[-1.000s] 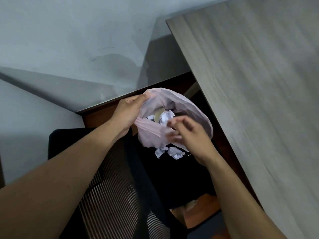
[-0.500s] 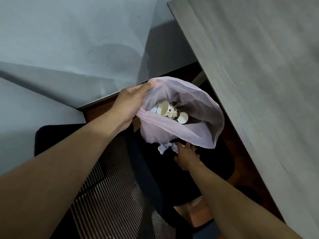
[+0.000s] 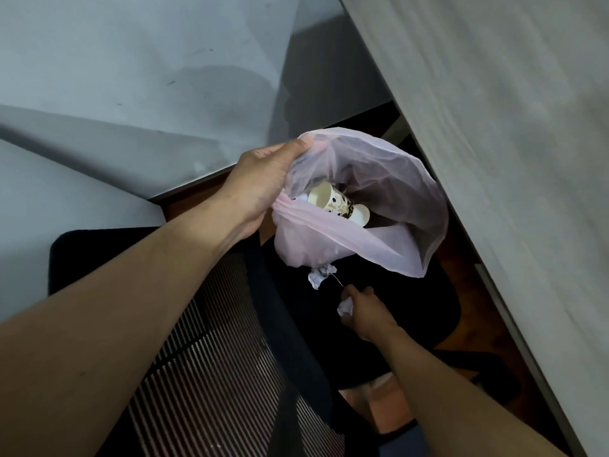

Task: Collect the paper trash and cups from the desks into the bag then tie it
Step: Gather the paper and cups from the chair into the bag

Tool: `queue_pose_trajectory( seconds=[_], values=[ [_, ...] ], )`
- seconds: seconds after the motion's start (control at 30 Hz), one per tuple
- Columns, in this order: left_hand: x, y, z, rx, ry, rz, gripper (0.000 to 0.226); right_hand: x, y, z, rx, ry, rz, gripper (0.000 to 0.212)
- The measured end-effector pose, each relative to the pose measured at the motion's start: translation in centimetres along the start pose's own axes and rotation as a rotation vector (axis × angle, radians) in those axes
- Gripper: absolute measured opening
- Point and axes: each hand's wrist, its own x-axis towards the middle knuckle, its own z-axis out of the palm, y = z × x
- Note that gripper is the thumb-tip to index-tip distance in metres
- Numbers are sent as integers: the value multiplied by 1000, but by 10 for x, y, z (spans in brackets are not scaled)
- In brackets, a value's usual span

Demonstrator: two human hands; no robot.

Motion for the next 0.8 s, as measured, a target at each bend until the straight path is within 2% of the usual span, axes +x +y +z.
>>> queue_pose_trajectory(
  seconds=[0.17,0.3,0.4,0.47,0.57,0.67,0.73,0.8],
  values=[
    [-7,5,5,14,44,-4,23,-51,-30,-48,118,-39,-188,44],
    [-10,4,2,46,61,-2,22,-109,-69,-122,206,-193,-405,30],
    [-11,1,1,101,62,14,28,-152,-91,-186,358,-200,-564,32],
    [-13,1,2,124,65,34,29,-169,-98,-218,618,-197,-651,31],
    [-14,3,3,152,56,45,32,-163,-102,-245,1154,-243,-663,35],
    [-14,3,1,145,42,30,37,-125,-106,-243,1148,-39,-540,30],
    [-14,3,1,137,40,26,33,-94,-109,-230,1005,180,-379,27],
    [-12,2,1,143,48,28,31,-71,-113,-214,825,317,-318,31]
  ],
)
